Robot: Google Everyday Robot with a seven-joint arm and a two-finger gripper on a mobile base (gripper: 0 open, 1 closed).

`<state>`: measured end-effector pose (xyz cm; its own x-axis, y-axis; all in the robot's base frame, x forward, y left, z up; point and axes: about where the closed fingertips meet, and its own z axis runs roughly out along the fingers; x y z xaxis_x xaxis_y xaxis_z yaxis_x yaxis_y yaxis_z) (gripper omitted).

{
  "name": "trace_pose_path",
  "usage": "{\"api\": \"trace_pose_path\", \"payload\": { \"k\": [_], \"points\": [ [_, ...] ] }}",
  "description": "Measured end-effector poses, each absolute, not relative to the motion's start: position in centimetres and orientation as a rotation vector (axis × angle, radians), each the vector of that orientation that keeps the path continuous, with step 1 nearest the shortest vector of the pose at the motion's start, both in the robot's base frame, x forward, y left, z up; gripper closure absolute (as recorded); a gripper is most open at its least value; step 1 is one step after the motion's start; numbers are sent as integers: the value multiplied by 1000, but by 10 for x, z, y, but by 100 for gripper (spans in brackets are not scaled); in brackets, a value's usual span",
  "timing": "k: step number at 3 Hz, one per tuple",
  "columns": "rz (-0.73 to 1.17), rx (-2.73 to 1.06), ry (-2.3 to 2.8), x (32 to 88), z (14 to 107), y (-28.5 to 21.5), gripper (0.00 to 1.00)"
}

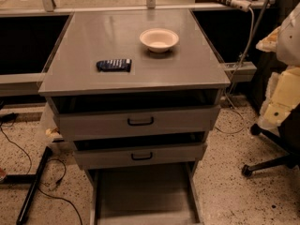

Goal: Place rxbar blueberry into bottom drawer

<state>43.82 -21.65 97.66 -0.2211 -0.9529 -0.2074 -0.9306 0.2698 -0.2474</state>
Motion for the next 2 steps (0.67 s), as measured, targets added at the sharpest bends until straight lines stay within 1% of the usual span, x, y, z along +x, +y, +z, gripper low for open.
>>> {"api": "trace_pose_path", "payload": {
  "k": [1, 2],
  "points": [
    [-106, -1713, 2215, 439, 978, -213, 0],
    [-120, -1731, 2133, 443, 979, -193, 0]
  ]
}}
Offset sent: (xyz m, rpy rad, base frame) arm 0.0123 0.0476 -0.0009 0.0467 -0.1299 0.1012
